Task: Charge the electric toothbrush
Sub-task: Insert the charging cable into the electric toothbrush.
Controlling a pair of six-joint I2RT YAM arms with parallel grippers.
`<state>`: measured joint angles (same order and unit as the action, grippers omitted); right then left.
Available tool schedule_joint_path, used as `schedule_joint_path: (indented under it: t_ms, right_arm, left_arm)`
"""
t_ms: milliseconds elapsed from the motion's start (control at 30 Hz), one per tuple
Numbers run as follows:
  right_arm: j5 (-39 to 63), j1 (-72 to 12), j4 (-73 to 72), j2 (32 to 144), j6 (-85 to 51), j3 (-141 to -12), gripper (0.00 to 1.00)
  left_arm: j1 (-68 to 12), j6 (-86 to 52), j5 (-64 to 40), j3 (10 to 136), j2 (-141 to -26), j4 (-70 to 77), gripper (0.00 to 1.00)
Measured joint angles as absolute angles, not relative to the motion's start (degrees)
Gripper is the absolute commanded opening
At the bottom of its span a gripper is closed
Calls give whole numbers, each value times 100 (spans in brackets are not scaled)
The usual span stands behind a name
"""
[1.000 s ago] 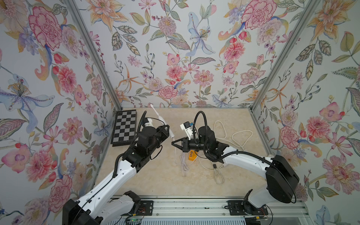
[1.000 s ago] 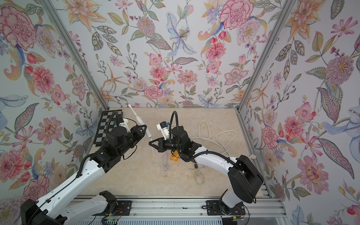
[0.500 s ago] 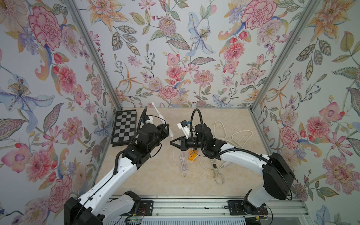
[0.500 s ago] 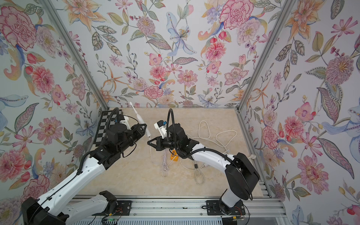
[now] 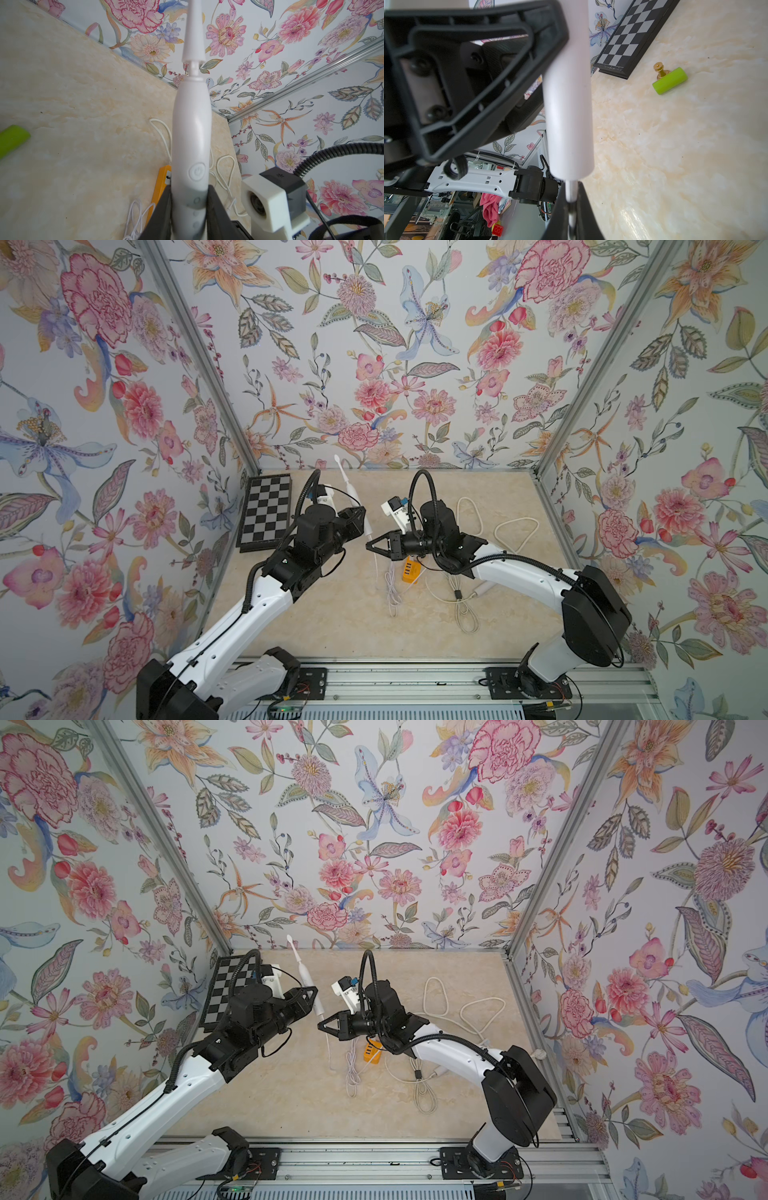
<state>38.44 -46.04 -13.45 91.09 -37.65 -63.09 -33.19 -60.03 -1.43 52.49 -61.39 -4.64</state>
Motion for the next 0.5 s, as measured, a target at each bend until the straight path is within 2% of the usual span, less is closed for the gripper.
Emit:
schedule_joint_path:
  t_ms: [500]
  right_arm:
    - [3461,-4609,-1063,8888,-3765,-6250,1]
  left_arm:
    - [-3625,-5843,222,5227,-6316,-185,0]
